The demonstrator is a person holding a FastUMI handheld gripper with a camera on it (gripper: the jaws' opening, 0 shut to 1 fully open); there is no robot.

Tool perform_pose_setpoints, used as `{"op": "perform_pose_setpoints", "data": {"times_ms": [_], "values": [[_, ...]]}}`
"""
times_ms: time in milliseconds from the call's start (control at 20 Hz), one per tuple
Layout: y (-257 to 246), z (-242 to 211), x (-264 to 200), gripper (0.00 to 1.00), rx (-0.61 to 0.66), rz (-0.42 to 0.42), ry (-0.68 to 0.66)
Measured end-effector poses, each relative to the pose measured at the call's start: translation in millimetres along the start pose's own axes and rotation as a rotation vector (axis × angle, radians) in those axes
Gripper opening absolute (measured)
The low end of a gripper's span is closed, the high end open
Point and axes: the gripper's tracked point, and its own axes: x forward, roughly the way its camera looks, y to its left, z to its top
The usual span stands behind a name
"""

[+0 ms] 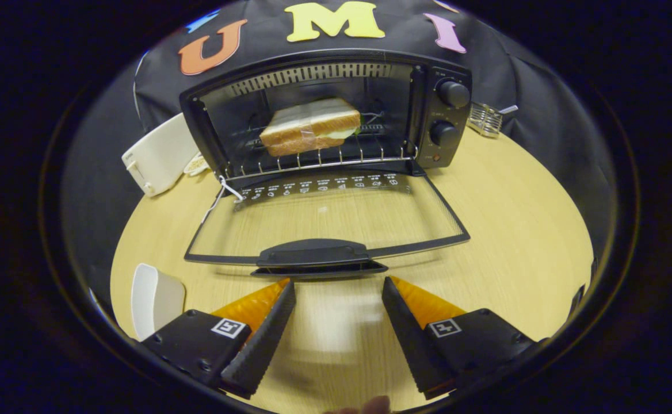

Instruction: Open the toaster oven, put the food inside, and close the toaster oven door.

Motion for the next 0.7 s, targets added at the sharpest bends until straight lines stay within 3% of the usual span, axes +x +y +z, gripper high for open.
{"op": "perform_pose_setpoints", "data": {"times_ms": [500, 700], "values": [[5, 73, -64, 1.00, -0.173, -0.030, -0.159], [11, 107, -74, 1.00, -0.145, -0.037, -0.218]]}}
